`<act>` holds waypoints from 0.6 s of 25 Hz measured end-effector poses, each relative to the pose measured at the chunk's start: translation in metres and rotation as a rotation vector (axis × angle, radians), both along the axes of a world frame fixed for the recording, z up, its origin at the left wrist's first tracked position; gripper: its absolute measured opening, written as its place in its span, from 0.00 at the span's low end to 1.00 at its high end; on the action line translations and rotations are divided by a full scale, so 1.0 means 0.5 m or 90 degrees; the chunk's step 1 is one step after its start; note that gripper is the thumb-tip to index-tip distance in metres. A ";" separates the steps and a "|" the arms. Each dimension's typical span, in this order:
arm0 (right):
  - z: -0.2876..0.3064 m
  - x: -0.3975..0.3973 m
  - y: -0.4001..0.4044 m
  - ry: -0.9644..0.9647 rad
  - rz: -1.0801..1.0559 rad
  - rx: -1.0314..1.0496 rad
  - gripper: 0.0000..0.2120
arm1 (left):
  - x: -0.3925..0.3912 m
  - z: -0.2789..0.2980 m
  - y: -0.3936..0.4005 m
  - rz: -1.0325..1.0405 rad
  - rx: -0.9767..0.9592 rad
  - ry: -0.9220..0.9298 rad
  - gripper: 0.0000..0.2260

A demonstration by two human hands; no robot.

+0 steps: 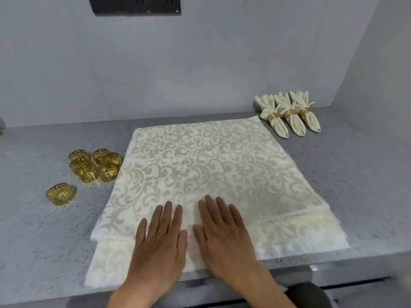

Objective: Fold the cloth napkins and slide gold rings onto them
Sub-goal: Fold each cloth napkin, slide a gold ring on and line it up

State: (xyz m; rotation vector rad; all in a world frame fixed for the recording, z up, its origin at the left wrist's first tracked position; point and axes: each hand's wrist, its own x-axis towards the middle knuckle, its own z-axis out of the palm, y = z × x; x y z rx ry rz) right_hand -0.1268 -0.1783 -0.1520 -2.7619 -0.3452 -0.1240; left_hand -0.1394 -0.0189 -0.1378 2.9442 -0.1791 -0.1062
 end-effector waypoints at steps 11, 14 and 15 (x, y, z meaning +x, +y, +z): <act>0.039 0.007 -0.201 -0.161 -0.239 -0.145 0.30 | -0.018 -0.001 0.068 0.157 -0.035 0.021 0.27; 0.052 0.026 -0.026 -0.180 -0.014 -0.056 0.29 | -0.024 0.005 0.075 0.155 -0.049 0.011 0.32; 0.044 0.032 0.013 -0.161 0.046 -0.054 0.31 | -0.029 0.015 0.074 0.152 -0.055 0.019 0.33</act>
